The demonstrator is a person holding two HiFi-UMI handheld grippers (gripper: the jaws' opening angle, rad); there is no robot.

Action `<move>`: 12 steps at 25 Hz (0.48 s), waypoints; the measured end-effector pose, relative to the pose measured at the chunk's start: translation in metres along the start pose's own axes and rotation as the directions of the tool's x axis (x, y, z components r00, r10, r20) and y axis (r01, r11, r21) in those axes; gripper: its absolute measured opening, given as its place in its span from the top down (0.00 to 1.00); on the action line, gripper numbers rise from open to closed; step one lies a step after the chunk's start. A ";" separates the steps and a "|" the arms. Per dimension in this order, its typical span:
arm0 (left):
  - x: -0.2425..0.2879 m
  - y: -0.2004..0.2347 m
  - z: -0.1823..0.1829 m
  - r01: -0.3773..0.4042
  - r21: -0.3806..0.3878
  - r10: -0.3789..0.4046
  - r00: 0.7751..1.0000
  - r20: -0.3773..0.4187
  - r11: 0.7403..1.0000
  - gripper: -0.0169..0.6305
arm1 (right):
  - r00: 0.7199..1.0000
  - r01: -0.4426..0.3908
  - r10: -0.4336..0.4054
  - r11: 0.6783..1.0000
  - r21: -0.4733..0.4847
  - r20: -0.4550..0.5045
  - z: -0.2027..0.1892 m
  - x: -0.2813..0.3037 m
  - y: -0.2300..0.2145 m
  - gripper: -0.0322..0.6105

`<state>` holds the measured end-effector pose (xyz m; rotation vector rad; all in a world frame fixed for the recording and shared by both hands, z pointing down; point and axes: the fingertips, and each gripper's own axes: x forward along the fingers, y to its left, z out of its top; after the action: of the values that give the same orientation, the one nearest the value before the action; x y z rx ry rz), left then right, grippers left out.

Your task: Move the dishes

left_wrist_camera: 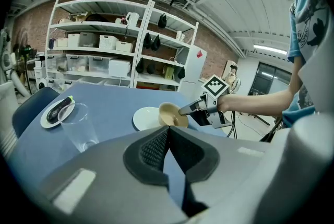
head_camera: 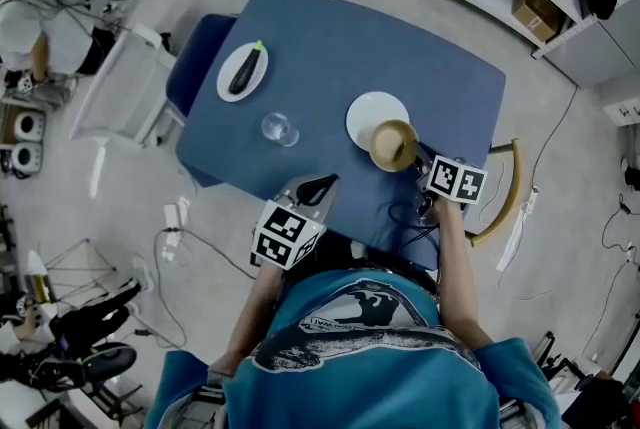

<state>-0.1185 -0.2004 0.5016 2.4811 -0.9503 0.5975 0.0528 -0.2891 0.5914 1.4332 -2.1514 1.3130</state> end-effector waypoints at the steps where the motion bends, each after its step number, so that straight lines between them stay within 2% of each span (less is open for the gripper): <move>1: 0.002 -0.003 0.000 0.004 0.003 -0.004 1.000 -0.001 1.000 0.95 | 1.000 0.004 -0.004 1.000 -0.008 -0.006 -0.003 -0.005 -0.003 0.92; 12: 0.024 -0.046 0.004 0.055 0.024 -0.054 0.998 -0.020 0.998 0.95 | 0.995 0.014 -0.023 0.996 -0.090 -0.096 -0.048 -0.054 -0.026 0.92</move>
<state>-0.0688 -0.1836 0.5007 2.5102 -0.8701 0.6177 0.0880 -0.2216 0.5991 1.3240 -2.1012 1.2368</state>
